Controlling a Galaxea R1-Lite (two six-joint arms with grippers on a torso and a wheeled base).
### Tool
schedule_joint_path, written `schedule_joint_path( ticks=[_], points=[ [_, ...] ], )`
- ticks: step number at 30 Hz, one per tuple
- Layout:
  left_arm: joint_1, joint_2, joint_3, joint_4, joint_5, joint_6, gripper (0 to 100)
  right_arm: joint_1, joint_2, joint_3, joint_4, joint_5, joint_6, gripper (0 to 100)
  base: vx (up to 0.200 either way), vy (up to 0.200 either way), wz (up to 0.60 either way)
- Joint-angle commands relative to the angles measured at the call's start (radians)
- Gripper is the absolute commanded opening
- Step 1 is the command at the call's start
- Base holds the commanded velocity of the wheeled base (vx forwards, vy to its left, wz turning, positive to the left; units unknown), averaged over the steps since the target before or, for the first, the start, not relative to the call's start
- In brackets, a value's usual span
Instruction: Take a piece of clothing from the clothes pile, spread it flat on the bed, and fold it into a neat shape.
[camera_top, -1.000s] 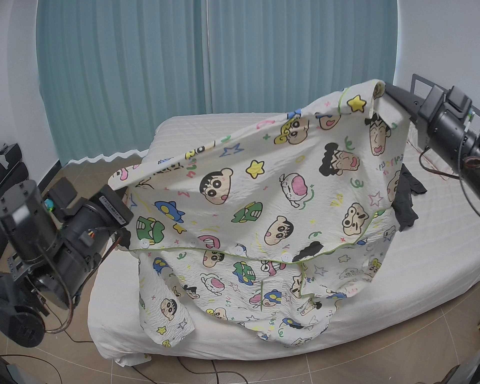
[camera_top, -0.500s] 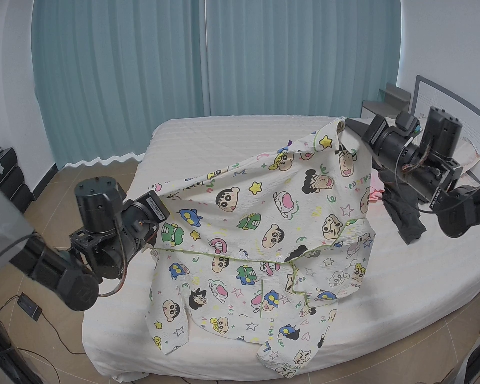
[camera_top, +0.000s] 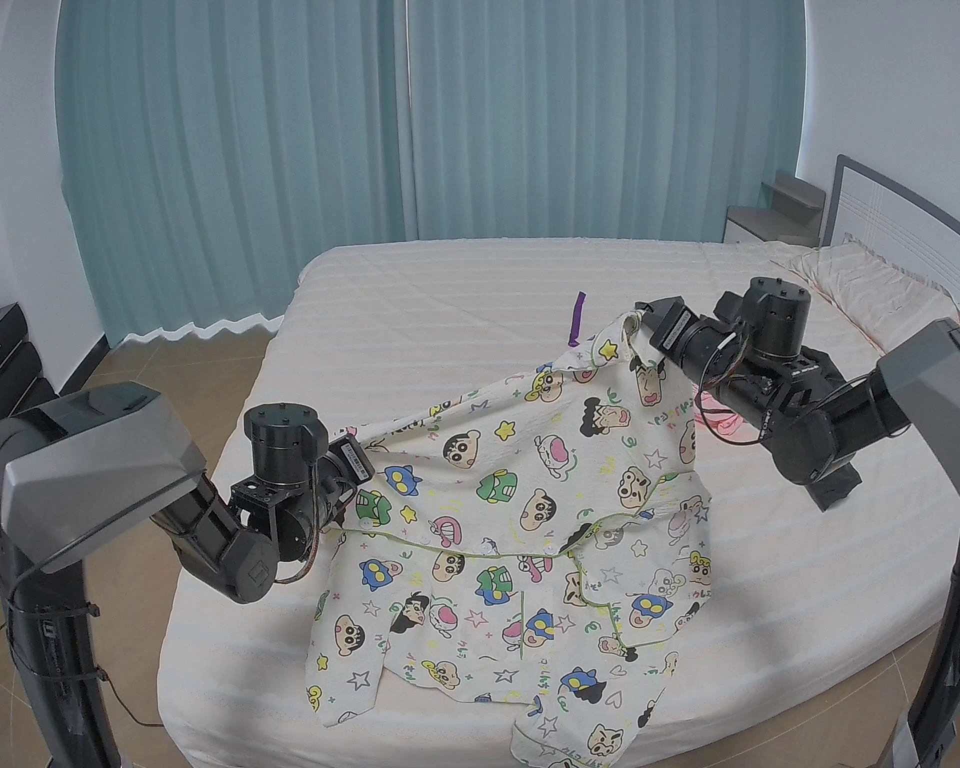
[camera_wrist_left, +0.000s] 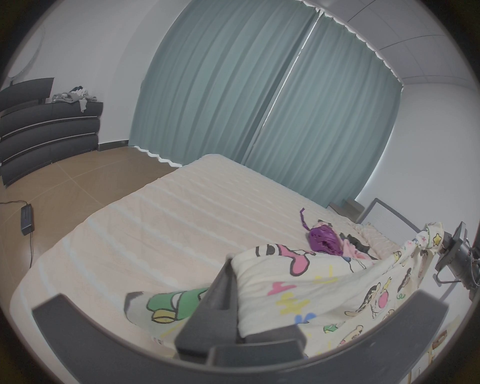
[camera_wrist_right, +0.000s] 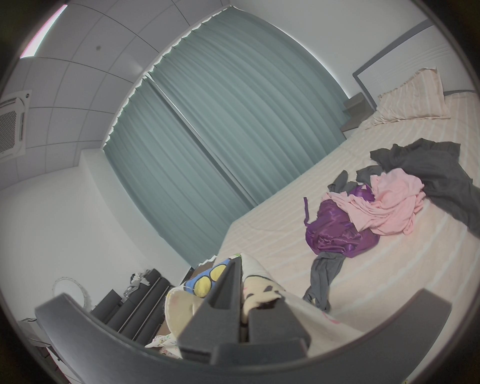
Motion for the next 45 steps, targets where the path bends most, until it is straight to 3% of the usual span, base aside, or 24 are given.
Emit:
schedule_joint_path(
  ticks=[1, 8, 19, 23, 24, 29, 32, 33, 35, 41, 45],
  points=[
    [0.02, 0.106, -0.054, 0.017, -0.001, -0.008, 0, 0.003, 0.107, -0.027, -0.002, -0.015, 0.0, 0, 0.0, 0.0, 0.0],
    [0.033, 0.15, -0.106, 0.035, -0.001, -0.013, 0, 0.005, 0.15, -0.056, 0.003, -0.02, 0.055, 0, 0.171, 0.0, 0.0],
    [0.03, 0.218, -0.166, 0.075, -0.001, -0.013, 0, 0.0, 0.222, -0.068, 0.006, -0.026, 0.058, 0, 0.0, 0.0, 0.0],
    [0.049, 0.251, -0.234, 0.118, -0.001, -0.013, 0, 0.003, 0.276, -0.129, 0.025, -0.058, 0.063, 0, 0.0, 0.0, 0.0],
    [0.052, 0.257, -0.248, 0.12, -0.001, -0.014, 100, 0.005, 0.284, -0.137, 0.034, -0.06, 0.063, 100, 0.0, 0.0, 0.0],
    [0.064, 0.287, -0.297, 0.124, 0.0, -0.017, 100, 0.003, 0.33, -0.197, 0.057, -0.066, 0.08, 100, 0.0, 0.0, 0.0],
    [0.07, 0.293, -0.312, 0.127, 0.003, -0.017, 100, 0.0, 0.351, -0.243, 0.083, -0.1, 0.101, 100, 0.0, 0.0, 0.0],
    [0.081, 0.3, -0.338, 0.126, 0.011, -0.019, 100, -0.007, 0.367, -0.289, 0.094, -0.147, 0.126, 100, 0.0, 0.0, 0.0],
    [0.098, 0.303, -0.364, 0.126, 0.025, -0.022, 100, -0.016, 0.371, -0.312, 0.1, -0.181, 0.15, 100, 0.0, 0.0, 0.0],
    [0.159, 0.303, -0.418, 0.141, 0.04, -0.001, 100, -0.044, 0.344, -0.274, 0.133, -0.186, 0.154, 100, 0.0, 0.0, 0.0],
    [0.199, 0.299, -0.425, 0.25, 0.023, 0.116, 100, -0.061, 0.275, -0.171, 0.169, -0.141, 0.15, 100, 0.0, 0.0, 0.0]
  ],
)
